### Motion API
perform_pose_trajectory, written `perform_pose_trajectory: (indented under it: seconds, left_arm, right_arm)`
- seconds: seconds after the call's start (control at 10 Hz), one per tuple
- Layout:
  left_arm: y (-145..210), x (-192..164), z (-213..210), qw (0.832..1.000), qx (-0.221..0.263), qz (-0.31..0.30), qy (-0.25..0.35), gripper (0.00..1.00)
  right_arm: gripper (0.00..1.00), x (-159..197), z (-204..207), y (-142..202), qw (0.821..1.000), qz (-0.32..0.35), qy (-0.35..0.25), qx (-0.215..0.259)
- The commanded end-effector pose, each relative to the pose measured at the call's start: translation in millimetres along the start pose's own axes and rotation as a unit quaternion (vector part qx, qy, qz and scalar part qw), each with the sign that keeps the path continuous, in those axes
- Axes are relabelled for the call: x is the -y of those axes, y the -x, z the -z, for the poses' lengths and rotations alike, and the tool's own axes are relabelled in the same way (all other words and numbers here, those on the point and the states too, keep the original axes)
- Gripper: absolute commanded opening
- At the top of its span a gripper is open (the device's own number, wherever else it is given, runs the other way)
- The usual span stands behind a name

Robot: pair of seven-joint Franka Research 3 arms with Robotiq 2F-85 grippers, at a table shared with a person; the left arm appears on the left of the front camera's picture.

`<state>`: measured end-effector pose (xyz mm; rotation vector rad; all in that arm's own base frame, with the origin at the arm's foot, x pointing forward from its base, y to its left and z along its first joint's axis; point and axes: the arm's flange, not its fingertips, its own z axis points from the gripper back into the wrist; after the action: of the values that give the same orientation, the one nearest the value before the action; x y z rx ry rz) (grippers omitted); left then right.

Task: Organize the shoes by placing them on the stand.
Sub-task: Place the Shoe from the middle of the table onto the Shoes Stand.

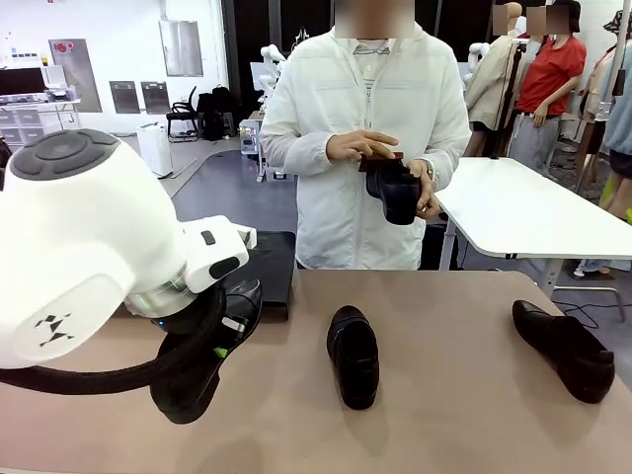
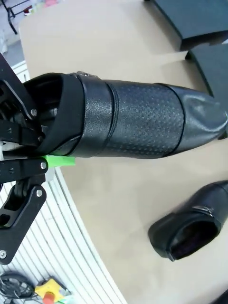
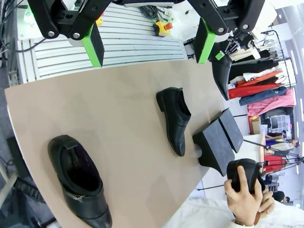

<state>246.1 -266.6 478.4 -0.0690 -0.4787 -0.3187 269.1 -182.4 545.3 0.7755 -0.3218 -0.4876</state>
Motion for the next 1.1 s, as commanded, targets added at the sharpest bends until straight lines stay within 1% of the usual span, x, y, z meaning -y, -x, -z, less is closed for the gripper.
perform_pose_trajectory:
  seconds: [0.0,0.1,0.2,0.3,0.4,0.5,0.6,0.7,0.8,1.0]
  left_arm:
    - [-37.1,-23.6,-3.0,0.997,0.013,-0.076,0.003,0.0]
    - [-82.8,-48.9,12.3,0.993,0.053,-0.109,0.009,0.0]
    - [-119.0,-67.0,33.2,0.99,0.074,-0.119,0.033,0.0]
    - [-148.5,-85.1,57.0,0.988,0.1,-0.113,0.027,0.0]
    - [-173.2,-104.0,75.3,0.984,0.131,-0.115,-0.024,0.0]
    - [-194.2,-118.5,90.7,0.981,0.16,-0.09,-0.064,0.0]
    - [-210.6,-126.9,107.0,0.977,0.173,-0.07,-0.106,0.0]
    - [-218.2,-130.9,115.3,0.973,0.184,-0.088,-0.11,0.0]
    - [-187.8,-154.2,93.8,0.985,0.146,-0.086,-0.034,0.0]
    - [-187.8,-154.2,93.8,0.985,0.146,-0.086,-0.034,0.0]
  right_arm:
    - [1.0,0.1,-1.5,-1.7,1.0,-0.011,-0.007,0.0]
    - [1.0,0.1,-1.5,-1.7,1.0,-0.011,-0.007,0.0]
    - [1.0,0.1,-1.5,-1.7,1.0,-0.011,-0.007,0.0]
    - [1.0,0.1,-1.5,-1.7,1.0,-0.011,-0.007,0.0]
    - [1.0,0.1,-1.5,-1.7,1.0,-0.011,-0.007,0.0]
    - [1.0,0.1,-1.5,-1.7,1.0,-0.011,-0.007,0.0]
    - [1.0,0.1,-1.5,-1.7,1.0,-0.011,-0.007,0.0]
    - [1.0,0.1,-1.5,-1.7,1.0,-0.011,-0.007,0.0]
    - [1.0,0.1,-1.5,-1.7,1.0,-0.011,-0.007,0.0]
    - [1.0,0.1,-1.5,-1.7,1.0,-0.011,-0.007,0.0]
